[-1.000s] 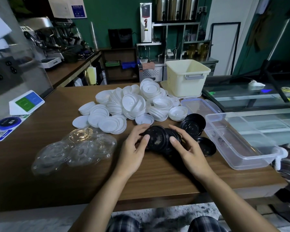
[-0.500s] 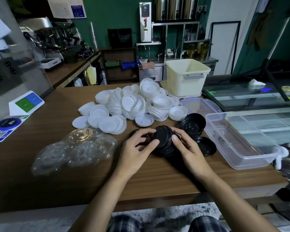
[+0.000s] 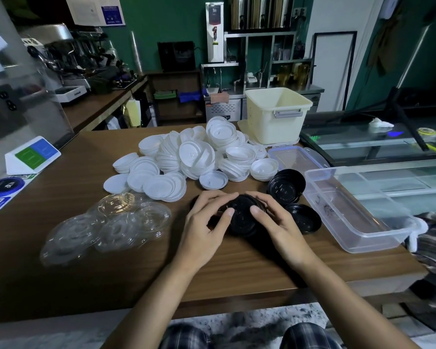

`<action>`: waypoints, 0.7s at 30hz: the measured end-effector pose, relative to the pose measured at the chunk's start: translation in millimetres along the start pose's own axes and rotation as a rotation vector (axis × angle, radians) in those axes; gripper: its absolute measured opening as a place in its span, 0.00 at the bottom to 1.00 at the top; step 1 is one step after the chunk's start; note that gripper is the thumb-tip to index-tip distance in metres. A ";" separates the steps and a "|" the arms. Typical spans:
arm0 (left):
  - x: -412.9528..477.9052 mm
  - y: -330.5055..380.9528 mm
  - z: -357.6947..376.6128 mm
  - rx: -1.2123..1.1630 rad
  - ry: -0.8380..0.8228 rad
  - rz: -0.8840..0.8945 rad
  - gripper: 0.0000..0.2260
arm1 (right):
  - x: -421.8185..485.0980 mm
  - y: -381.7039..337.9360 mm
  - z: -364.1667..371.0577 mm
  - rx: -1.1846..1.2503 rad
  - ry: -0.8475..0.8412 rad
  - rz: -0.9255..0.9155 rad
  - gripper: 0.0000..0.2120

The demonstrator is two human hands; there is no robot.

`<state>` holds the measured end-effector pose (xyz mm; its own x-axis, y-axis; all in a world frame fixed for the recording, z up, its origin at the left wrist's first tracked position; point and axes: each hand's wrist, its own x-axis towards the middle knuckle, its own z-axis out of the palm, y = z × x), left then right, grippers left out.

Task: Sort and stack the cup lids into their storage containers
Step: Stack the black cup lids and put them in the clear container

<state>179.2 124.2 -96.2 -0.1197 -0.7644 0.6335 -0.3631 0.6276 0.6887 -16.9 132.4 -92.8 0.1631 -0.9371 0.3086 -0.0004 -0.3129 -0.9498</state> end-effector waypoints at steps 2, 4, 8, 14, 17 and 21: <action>1.5 -0.5 0.4 0.013 -0.013 0.005 0.15 | 0.5 -0.7 -0.4 0.011 -0.011 -0.009 0.15; 1.5 0.5 0.6 0.009 -0.032 -0.005 0.16 | 0.2 -0.8 -0.4 0.019 -0.016 -0.013 0.17; 1.0 0.0 2.4 -0.111 -0.024 -0.139 0.18 | 0.2 -1.1 0.1 0.023 0.004 -0.028 0.18; 1.3 2.4 2.5 -0.296 -0.057 -0.316 0.15 | -0.8 -0.4 -0.4 0.084 0.005 -0.011 0.22; 2.0 2.6 1.0 -0.322 -0.102 -0.309 0.12 | -3.4 -1.7 0.0 0.051 0.006 -0.004 0.21; 1.8 3.0 0.3 -0.300 -0.139 -0.279 0.12 | -4.1 -2.8 0.6 0.022 0.022 -0.021 0.20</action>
<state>177.7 124.7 -93.0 -0.1862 -0.9104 0.3694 -0.1172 0.3938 0.9117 -17.0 137.2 -91.4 0.1406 -0.9338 0.3291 0.0250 -0.3289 -0.9440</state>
